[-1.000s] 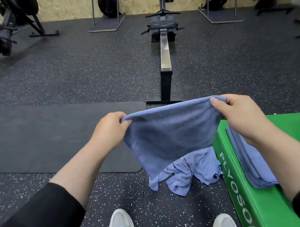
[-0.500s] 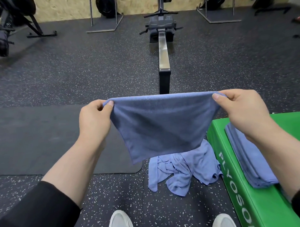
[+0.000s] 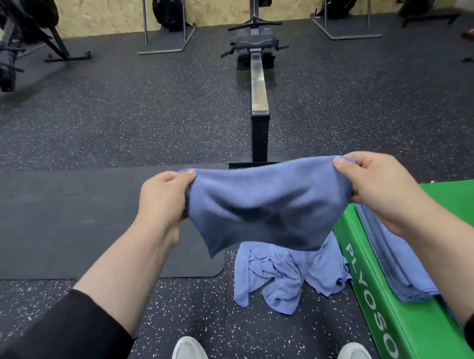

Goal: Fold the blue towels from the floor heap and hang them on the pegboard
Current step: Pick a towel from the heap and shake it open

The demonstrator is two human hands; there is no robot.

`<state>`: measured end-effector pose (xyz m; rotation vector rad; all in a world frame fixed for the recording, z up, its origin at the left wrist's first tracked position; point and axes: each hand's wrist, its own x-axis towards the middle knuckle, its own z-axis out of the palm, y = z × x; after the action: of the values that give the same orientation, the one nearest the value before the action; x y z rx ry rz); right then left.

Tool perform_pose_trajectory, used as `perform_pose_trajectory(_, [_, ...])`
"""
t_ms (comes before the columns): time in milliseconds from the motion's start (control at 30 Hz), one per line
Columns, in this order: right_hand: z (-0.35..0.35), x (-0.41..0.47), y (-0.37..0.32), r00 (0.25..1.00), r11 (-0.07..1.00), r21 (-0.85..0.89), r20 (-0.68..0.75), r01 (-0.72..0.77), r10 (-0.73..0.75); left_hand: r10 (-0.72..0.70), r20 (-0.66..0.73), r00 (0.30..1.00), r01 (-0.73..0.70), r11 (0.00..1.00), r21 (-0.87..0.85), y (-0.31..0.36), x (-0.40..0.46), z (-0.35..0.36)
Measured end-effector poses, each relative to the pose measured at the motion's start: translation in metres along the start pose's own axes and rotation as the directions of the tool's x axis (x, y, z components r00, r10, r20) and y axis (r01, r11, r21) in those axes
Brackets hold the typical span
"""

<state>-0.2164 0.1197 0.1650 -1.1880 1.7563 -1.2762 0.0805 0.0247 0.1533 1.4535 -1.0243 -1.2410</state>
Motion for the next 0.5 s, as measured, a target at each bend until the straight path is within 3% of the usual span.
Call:
perform_pose_trajectory(167, [0.019,-0.003,0.001,0.993,0.994,0.044,0.065,-0.102,0.099,-0.013,0.012,1.0,0.013,1.0,0.014,-0.002,-0.013,0.021])
perform_pose_trajectory(367, [0.042,-0.007,-0.009,0.985,0.983,0.123,0.116,-0.139,0.125,0.235,0.148,0.961,-0.258,0.954,0.155,0.003,-0.04,0.051])
perform_pose_trajectory(500, [0.058,-0.012,-0.014,0.981,0.979,0.166,0.173,-0.114,0.085,0.312,0.214,0.926,-0.353,0.916,0.189,0.003,-0.06,0.067])
